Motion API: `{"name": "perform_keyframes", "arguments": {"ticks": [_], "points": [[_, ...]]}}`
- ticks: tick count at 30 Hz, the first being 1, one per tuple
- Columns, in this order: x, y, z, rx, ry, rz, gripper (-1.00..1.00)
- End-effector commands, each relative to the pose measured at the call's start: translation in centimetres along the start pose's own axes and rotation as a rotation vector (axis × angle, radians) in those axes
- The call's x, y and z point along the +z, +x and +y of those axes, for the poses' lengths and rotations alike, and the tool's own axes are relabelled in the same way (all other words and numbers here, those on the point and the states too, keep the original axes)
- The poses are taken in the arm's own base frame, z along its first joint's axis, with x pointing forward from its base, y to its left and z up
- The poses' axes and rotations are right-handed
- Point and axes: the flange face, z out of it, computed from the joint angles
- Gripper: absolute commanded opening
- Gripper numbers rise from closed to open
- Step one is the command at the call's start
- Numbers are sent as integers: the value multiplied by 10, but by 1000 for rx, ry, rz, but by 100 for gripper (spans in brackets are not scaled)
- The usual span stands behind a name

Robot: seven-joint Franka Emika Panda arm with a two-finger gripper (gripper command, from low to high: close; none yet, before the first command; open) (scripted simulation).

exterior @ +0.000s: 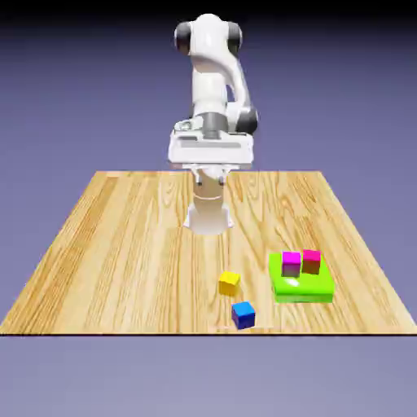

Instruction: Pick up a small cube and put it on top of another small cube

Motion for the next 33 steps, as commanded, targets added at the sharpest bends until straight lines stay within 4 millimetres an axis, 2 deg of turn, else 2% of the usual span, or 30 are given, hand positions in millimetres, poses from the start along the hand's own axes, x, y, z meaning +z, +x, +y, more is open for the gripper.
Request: {"name": "perform_keyframes", "arguments": {"ticks": [1,7,14,20,22,26,27,28,29,33], "points": [[13,-8,-3,-52,-32,-46,0],[85,-62,-14,-374,-219,-315,0],[155,-136,-5,-759,-427,-618,0],[202,-199,17,-1092,-603,-865,0],[206,-206,20,-1126,-621,-889,0],[243,-228,64,-1126,-622,-889,0],[247,-230,69,-1126,-621,-889,0],[247,-230,69,-1126,-621,-889,-100],[247,-230,69,-1126,-621,-889,-100],[210,-208,25,-1126,-622,-889,-100]]}}
